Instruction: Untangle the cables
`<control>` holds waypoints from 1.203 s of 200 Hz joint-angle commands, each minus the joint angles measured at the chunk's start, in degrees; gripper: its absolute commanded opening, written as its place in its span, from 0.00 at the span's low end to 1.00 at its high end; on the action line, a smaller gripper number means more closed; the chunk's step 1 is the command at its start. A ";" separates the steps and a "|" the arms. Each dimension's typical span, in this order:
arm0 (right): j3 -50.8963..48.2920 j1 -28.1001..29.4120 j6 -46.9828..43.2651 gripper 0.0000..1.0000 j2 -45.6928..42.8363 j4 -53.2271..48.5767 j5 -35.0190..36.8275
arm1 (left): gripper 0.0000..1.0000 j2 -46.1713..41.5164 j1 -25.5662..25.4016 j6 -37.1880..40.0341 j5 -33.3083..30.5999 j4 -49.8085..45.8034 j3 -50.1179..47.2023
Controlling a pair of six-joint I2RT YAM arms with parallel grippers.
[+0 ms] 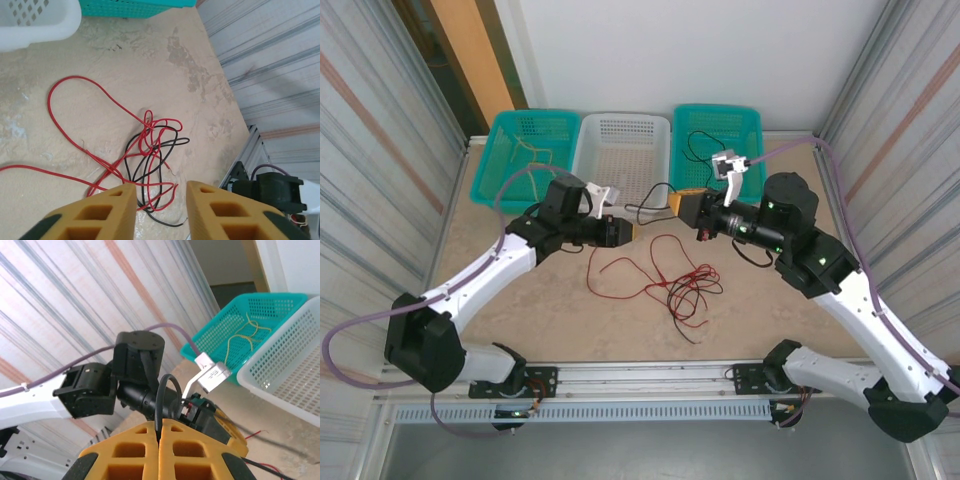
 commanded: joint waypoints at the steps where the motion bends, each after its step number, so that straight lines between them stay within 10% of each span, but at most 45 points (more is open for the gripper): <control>1: -0.81 -1.02 1.68 0.00 -1.64 1.75 2.04 | 0.25 -1.90 -0.30 0.64 0.44 0.20 -0.58; 42: -0.88 -2.14 1.82 0.00 -1.56 0.07 3.37 | 0.19 -3.83 -0.28 0.85 0.41 -0.04 -0.93; 113: -0.92 -2.76 2.65 0.00 0.90 -0.68 0.58 | 0.47 -14.52 -0.42 8.55 -2.49 1.24 3.62; 240: 1.99 -0.43 1.44 0.00 8.37 -3.23 -9.53 | 0.38 -5.17 -1.36 14.69 15.25 -1.17 14.99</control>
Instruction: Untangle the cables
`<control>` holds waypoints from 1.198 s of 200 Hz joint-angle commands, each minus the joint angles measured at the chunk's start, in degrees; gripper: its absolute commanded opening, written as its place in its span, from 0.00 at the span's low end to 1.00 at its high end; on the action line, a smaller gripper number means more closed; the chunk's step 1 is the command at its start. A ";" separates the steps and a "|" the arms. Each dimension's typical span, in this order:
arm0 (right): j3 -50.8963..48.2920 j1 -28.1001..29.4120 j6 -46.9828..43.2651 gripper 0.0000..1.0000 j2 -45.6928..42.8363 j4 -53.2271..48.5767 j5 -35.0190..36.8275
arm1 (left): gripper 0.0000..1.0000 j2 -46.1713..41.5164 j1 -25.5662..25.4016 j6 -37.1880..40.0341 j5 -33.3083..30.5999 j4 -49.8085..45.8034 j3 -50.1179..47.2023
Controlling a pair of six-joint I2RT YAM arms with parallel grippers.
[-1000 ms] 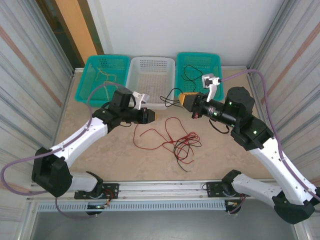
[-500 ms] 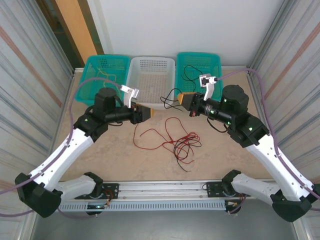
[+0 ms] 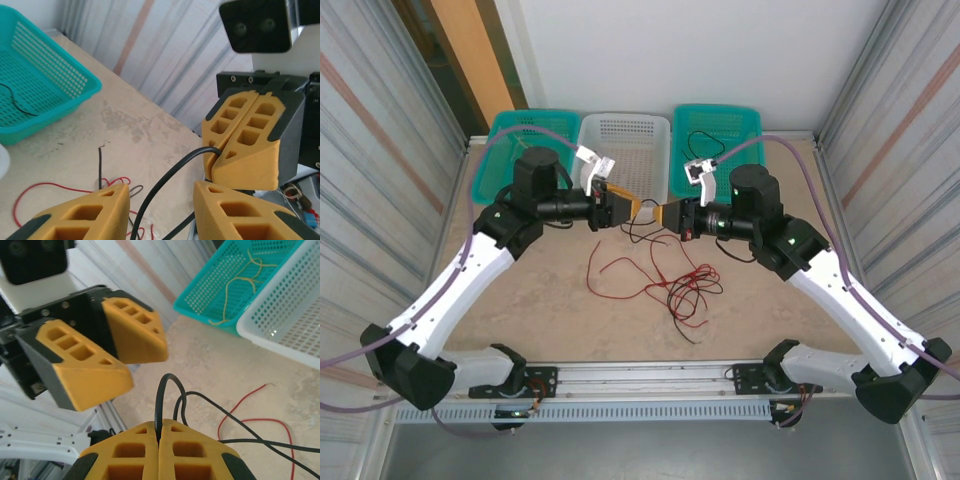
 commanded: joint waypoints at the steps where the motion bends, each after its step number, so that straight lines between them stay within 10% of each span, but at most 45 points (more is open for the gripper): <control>1: 2.61 0.33 -0.24 0.00 0.33 0.42 -2.57 | 0.38 0.15 -0.98 2.10 5.60 -0.10 0.89; 47: 2.96 0.57 0.02 0.00 1.07 1.63 -4.99 | 0.34 1.81 -1.08 3.41 4.66 -2.24 1.89; 105: 2.34 0.40 -0.33 0.00 0.68 0.72 -2.27 | 0.00 -0.81 -1.34 3.71 -2.15 -1.37 0.43; 136: 1.55 0.94 -0.29 0.60 0.85 -1.31 5.95 | 0.00 -1.62 -1.03 -1.48 -11.04 -2.04 0.73; 146: 0.49 1.45 0.66 0.65 0.60 0.00 7.54 | 0.00 -1.34 -0.71 -5.04 -14.89 -2.84 0.84; 198: -7.08 5.67 8.09 0.65 1.69 12.70 12.74 | 0.00 -5.31 3.93 -30.95 -18.21 10.76 -9.81; 239: -6.62 7.32 9.46 0.51 3.59 15.71 13.08 | 0.00 -5.79 4.64 -31.04 -16.04 12.02 -8.77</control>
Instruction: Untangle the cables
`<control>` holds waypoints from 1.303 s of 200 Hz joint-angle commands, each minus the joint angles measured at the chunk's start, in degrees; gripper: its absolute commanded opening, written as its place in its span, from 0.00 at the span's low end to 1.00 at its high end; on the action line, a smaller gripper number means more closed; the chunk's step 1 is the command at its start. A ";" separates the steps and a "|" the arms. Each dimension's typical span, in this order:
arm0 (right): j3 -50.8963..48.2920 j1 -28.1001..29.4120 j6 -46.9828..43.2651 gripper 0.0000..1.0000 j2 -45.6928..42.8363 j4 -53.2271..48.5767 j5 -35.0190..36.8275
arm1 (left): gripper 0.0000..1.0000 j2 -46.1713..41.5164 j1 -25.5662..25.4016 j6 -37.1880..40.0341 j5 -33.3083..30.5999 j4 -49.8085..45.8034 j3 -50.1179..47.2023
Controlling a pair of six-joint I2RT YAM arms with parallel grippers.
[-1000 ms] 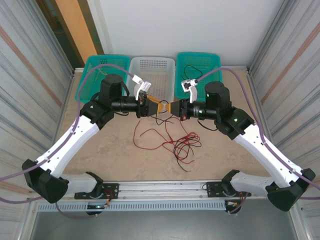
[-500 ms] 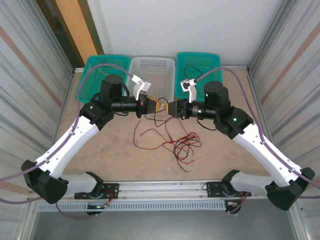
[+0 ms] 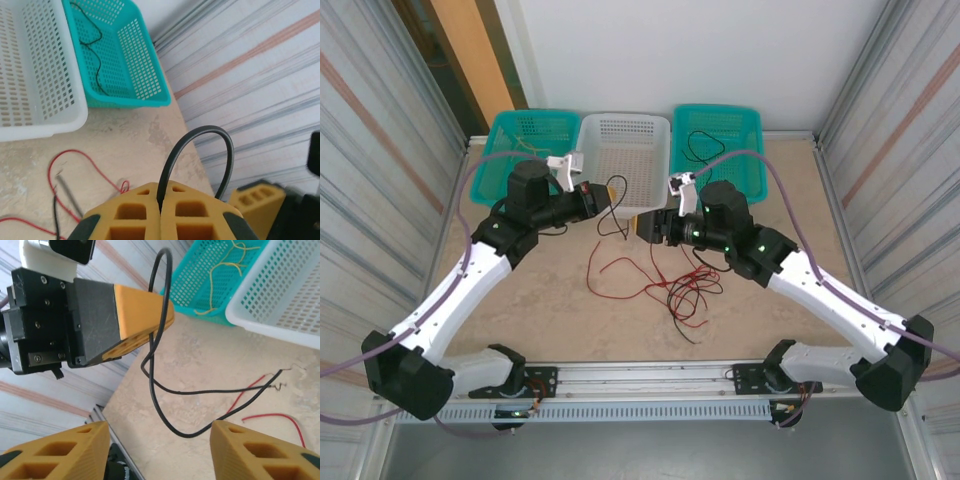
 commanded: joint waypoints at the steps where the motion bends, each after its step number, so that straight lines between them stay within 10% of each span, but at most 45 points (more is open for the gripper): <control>1: 0.54 0.40 2.40 0.51 0.35 5.68 1.68 | 0.00 -2.12 -0.02 -4.12 0.49 4.70 1.06; 141: 5.70 -1.57 6.12 0.38 9.99 16.48 1.47 | 0.00 -2.70 -0.02 -6.23 2.48 8.14 -2.62; 225: 7.14 -2.65 4.95 0.00 10.37 13.07 0.51 | 0.00 -2.93 0.68 -5.70 2.57 7.54 -2.76; 260: 7.13 -4.16 3.92 0.00 8.48 10.54 1.31 | 0.00 -2.51 0.81 -4.88 2.79 6.51 -2.76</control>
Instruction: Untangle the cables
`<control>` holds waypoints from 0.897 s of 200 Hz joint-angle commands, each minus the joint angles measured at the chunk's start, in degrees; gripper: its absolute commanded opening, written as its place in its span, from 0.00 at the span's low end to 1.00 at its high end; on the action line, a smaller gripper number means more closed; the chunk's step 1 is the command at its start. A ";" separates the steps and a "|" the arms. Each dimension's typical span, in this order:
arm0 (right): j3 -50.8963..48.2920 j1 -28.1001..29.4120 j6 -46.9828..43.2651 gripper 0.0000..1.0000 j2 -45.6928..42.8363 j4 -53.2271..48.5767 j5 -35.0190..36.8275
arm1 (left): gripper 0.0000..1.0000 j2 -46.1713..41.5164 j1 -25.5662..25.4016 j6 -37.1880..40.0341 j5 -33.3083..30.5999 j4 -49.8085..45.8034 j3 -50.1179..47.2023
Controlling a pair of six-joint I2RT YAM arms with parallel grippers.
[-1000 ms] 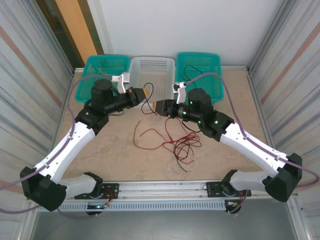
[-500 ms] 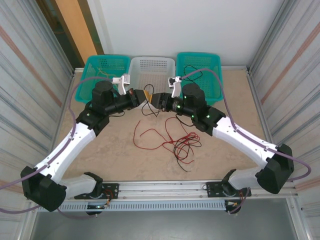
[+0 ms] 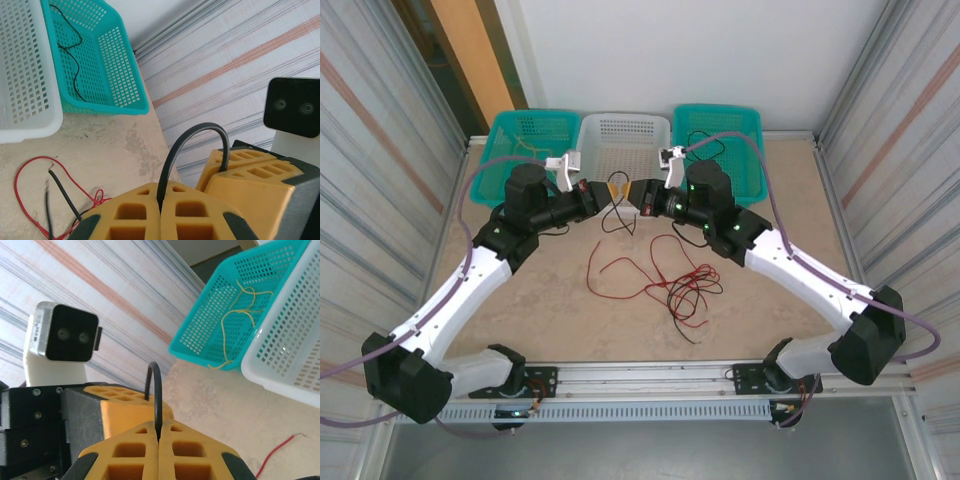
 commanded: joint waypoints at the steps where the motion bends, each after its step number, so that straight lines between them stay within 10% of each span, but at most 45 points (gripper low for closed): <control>1: 1.82 -1.46 -1.87 0.00 -2.05 -2.57 0.30 | 0.00 -1.52 0.73 1.37 0.89 -0.22 0.22; 25: 2.81 -3.85 -3.02 0.00 -3.65 -6.06 0.84 | 0.10 -2.08 0.84 4.83 -0.84 -4.25 1.06; 65: 8.40 -12.60 -6.83 0.00 -4.95 -15.93 1.13 | 0.56 -5.41 0.93 14.57 -8.94 -15.26 2.33; 158: 29.36 -36.40 -5.77 0.00 15.63 -22.09 -7.25 | 0.58 -7.90 1.01 19.25 -13.50 -24.41 -1.96; 179: 33.00 -38.41 -4.44 0.30 21.24 -24.45 -8.97 | 0.58 -7.25 1.11 20.31 -11.53 -25.70 -2.24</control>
